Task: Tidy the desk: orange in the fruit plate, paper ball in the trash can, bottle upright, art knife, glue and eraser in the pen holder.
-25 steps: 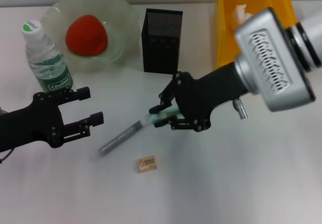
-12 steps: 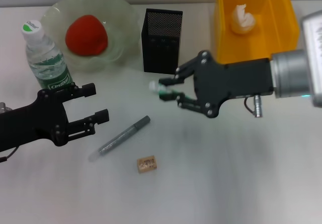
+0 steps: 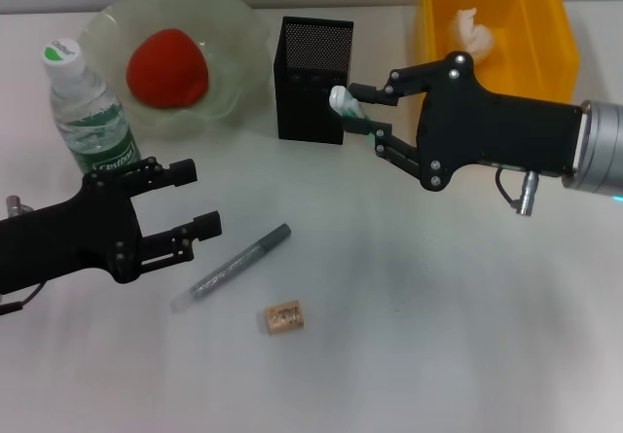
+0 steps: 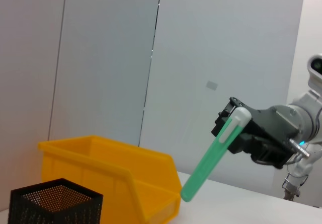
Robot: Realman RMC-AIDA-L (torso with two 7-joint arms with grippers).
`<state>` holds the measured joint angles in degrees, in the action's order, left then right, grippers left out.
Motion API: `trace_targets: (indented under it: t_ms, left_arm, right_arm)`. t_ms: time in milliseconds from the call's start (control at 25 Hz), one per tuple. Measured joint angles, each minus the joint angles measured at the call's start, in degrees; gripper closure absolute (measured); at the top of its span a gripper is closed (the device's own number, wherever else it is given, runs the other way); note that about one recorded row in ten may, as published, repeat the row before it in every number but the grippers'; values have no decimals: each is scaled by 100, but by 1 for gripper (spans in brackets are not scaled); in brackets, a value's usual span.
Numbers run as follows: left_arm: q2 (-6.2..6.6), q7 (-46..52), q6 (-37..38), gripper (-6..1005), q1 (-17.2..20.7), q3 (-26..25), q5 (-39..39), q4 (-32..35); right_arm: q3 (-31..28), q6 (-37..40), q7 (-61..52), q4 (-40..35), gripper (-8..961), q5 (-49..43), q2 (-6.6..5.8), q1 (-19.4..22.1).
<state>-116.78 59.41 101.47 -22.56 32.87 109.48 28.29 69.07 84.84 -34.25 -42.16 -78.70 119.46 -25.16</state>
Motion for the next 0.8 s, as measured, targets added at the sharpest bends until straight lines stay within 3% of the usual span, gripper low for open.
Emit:
trace_targets:
  t_ms: [280, 560, 800]
  left_arm:
    - [-26, 26, 6, 292, -8, 0, -45, 0]
    - [-50, 61, 14, 291, -11, 0, -117, 0]
    - [-82, 60, 23, 291, -12, 0, -137, 1]
  right_arm:
    - [1, -7, 1200, 425, 771, 241, 7, -34]
    - [88, -16, 3283, 1169, 771, 1009, 22, -143]
    - [62, -27, 3951, 1637, 771, 1079, 17, -395]
